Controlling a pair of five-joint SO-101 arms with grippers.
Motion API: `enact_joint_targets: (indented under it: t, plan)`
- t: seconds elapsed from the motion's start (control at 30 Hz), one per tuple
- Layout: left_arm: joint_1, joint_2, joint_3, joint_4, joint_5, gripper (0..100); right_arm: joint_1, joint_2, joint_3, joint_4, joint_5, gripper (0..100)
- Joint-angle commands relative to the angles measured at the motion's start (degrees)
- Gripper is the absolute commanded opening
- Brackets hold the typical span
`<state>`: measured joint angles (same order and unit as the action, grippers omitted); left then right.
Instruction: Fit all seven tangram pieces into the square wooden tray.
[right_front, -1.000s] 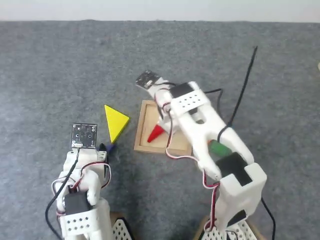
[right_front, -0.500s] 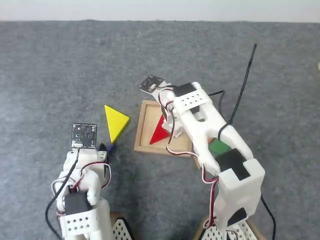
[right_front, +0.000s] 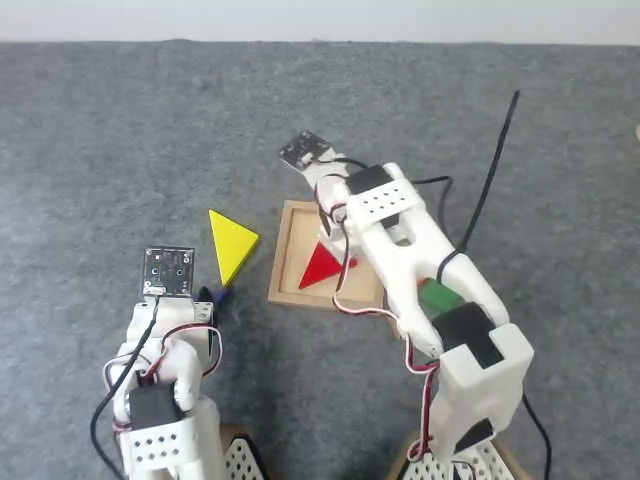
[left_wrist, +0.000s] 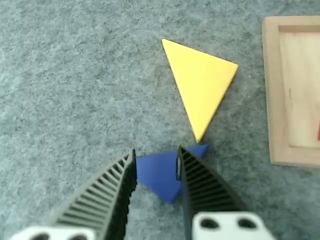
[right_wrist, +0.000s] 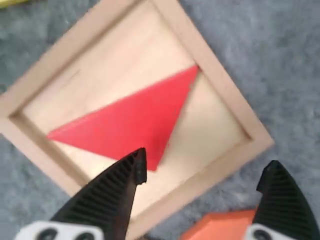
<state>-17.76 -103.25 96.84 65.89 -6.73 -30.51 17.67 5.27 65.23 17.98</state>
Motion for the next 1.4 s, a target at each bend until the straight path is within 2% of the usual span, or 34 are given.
enact_joint_targets:
  t: [0.0,0.43,0.7,0.87,1.0,1.13,1.23,1.37]
  plan:
    - [0.3,-1.1,-0.5,0.4,-0.4,14,-0.6,2.0,-0.6,-2.6,-1.4,35.1]
    - [0.3,-1.1,-0.5,0.4,-0.4,14,-13.3,5.7,-5.7,-3.4,-1.3,35.1]
    - [0.3,-1.1,-0.5,0.4,-0.4,14,-13.8,5.7,-9.4,-4.4,-2.1,35.1]
    - [0.3,-1.1,-0.5,0.4,-0.4,14,-8.0,5.0,-12.0,-2.3,-12.1,35.1]
    - [0.3,-1.1,-0.5,0.4,-0.4,14,-2.3,4.5,-12.7,2.1,-24.4,35.1]
    - [0.3,-1.1,-0.5,0.4,-0.4,14,-0.5,4.4,-10.2,5.3,-34.1,35.1]
    - [0.3,-1.1,-0.5,0.4,-0.4,14,-1.5,2.6,-7.0,5.1,-36.8,35.0]
    - [0.3,-1.1,-0.5,0.4,-0.4,14,-2.1,0.3,-3.3,2.9,-36.6,35.0]
